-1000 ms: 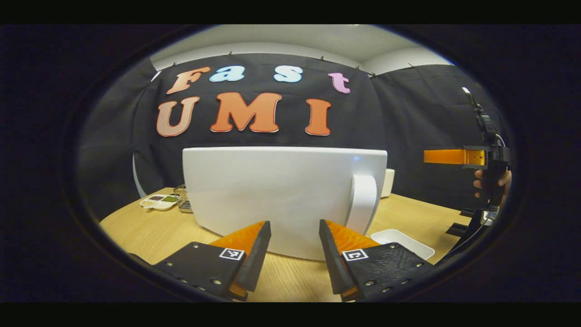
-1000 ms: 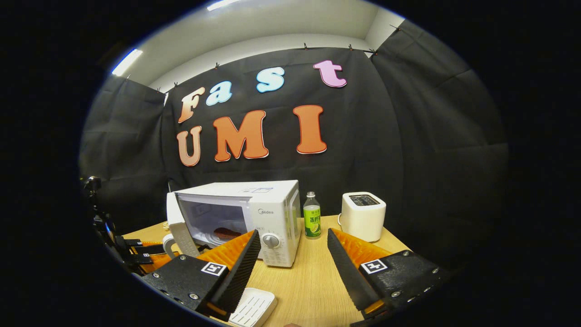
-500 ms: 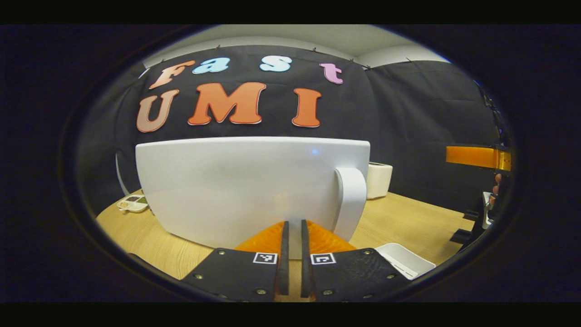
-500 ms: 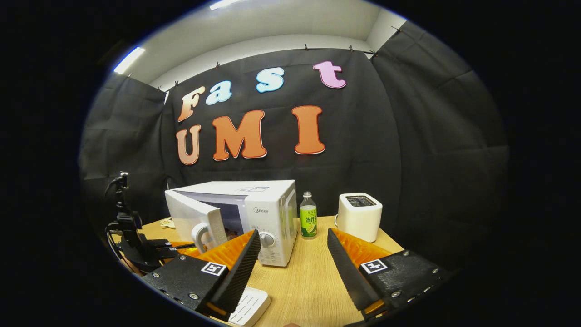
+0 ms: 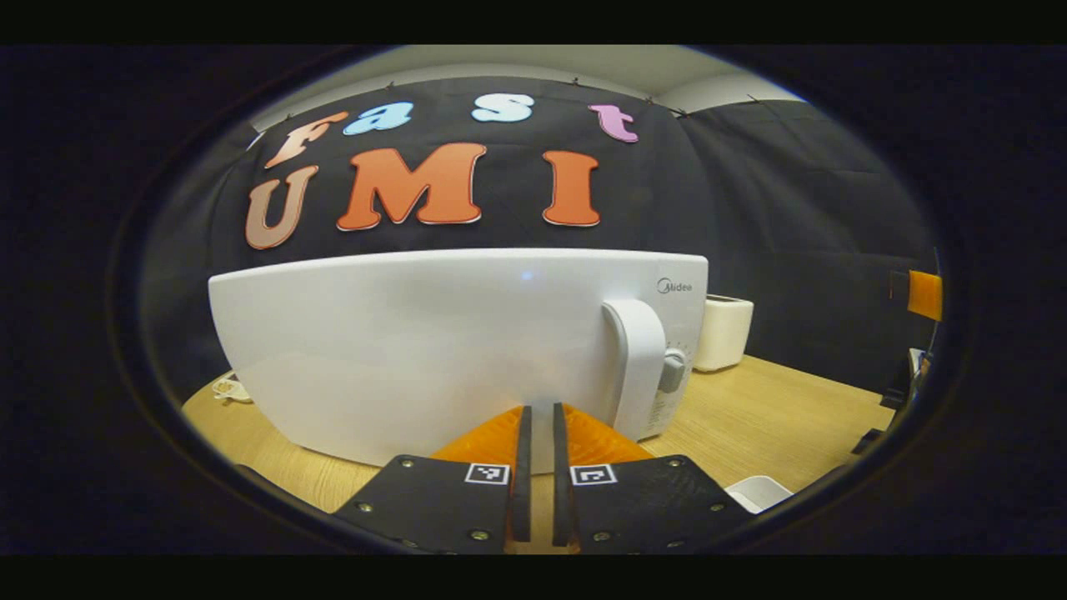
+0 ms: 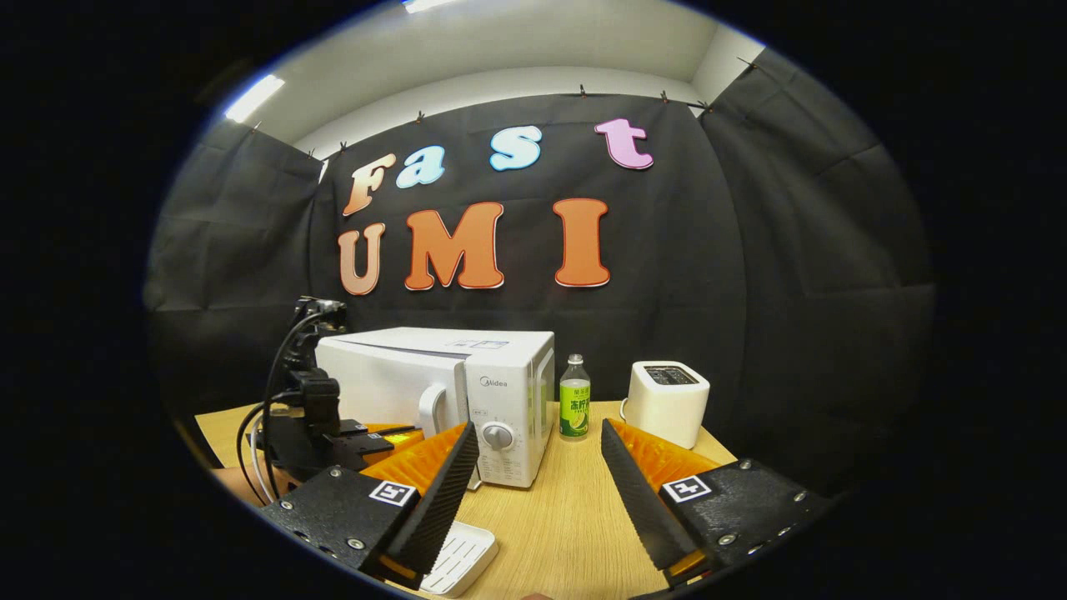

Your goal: Open the microwave oven with the left hand, put the food in, and close the microwave oven.

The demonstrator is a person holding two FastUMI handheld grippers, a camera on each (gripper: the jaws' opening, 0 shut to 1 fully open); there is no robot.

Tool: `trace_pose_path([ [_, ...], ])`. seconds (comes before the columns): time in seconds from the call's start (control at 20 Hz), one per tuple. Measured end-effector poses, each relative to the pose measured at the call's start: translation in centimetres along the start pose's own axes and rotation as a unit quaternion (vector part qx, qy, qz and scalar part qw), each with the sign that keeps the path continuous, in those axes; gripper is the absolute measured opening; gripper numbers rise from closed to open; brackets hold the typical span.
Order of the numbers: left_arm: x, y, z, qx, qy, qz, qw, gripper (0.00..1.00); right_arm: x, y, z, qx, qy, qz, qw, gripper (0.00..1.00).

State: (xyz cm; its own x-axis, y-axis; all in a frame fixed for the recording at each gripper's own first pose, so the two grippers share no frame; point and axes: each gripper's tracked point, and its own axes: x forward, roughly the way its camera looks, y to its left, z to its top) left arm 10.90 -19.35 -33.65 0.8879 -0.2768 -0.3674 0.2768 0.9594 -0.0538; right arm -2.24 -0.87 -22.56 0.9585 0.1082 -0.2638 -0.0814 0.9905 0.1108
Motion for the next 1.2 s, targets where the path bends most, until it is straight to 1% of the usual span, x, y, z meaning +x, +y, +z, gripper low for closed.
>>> trace_pose_path([
  [0.2,1.1,0.0,-0.1,-0.006,-0.002,0.011,1.0,0.11,-0.2,0.4,0.1,-0.002,0.001,0.003,1.0,0.92],
  [0.25,1.2,0.0,0.0,-0.007,-0.004,0.013,1.0,0.07,-0.3,0.5,0.3,-0.002,0.0,0.002,1.0,0.92],
  [0.3,1.3,0.0,0.0,-0.005,-0.004,0.017,1.0,0.06,-0.3,0.6,0.5,-0.003,-0.001,0.003,1.0,0.92],
  [0.35,1.4,0.2,0.0,-0.005,-0.005,0.018,1.0,0.17,-0.3,0.7,0.6,-0.002,-0.001,0.003,1.0,0.92],
  [0.4,1.6,-0.1,0.0,-0.007,-0.006,0.012,1.0,0.09,-0.4,0.9,0.6,-0.002,-0.001,0.004,1.0,0.92],
  [0.45,1.6,-0.2,0.0,-0.005,-0.006,0.01,1.0,0.17,-0.4,1.1,0.8,-0.001,-0.002,0.004,1.0,0.92],
  [0.5,1.7,-0.2,0.1,-0.002,-0.006,0.011,1.0,0.16,-0.3,1.3,1.1,-0.002,-0.005,0.005,1.0,0.92],
  [0.55,1.7,-0.2,0.0,0.004,-0.005,0.012,1.0,0.09,-0.5,1.5,1.3,-0.004,-0.007,0.005,1.0,0.92],
  [0.6,1.9,-0.3,0.2,0.012,-0.006,0.012,1.0,0.09,-0.6,1.6,1.4,-0.006,-0.009,0.005,1.0,0.92],
  [0.65,2.1,-0.1,0.2,0.021,-0.002,0.019,1.0,0.01,-0.9,1.7,1.6,-0.007,-0.01,0.007,1.0,0.92],
  [0.7,2.0,-0.2,0.1,0.021,-0.004,0.017,1.0,0.09,-1.1,1.9,1.6,-0.008,-0.01,0.008,1.0,0.92],
  [0.8,1.8,0.0,0.3,0.021,-0.006,0.023,1.0,0.04,-1.2,2.3,2.1,-0.012,-0.013,0.012,1.0,0.92],
  [0.95,-0.2,1.0,2.9,0.018,-0.028,0.033,0.999,0.04,-1.1,2.1,2.7,-0.028,-0.015,0.008,0.999,0.92],
  [1.05,-2.6,1.9,5.9,0.015,-0.051,0.034,0.998,0.04,-0.9,2.2,4.2,-0.035,-0.025,0.003,0.999,0.92],
  [1.1,-4.0,2.4,7.5,0.016,-0.059,0.036,0.997,0.0,-0.6,2.2,5.2,-0.037,-0.03,-0.001,0.999,0.92],
  [1.15,-5.4,3.0,9.2,0.016,-0.068,0.036,0.997,0.0,-0.3,2.2,6.1,-0.038,-0.034,-0.006,0.999,0.92],
  [1.2,-6.9,3.8,10.8,0.017,-0.075,0.041,0.996,0.05,-0.1,2.0,7.0,-0.038,-0.037,-0.011,0.999,0.93],
])
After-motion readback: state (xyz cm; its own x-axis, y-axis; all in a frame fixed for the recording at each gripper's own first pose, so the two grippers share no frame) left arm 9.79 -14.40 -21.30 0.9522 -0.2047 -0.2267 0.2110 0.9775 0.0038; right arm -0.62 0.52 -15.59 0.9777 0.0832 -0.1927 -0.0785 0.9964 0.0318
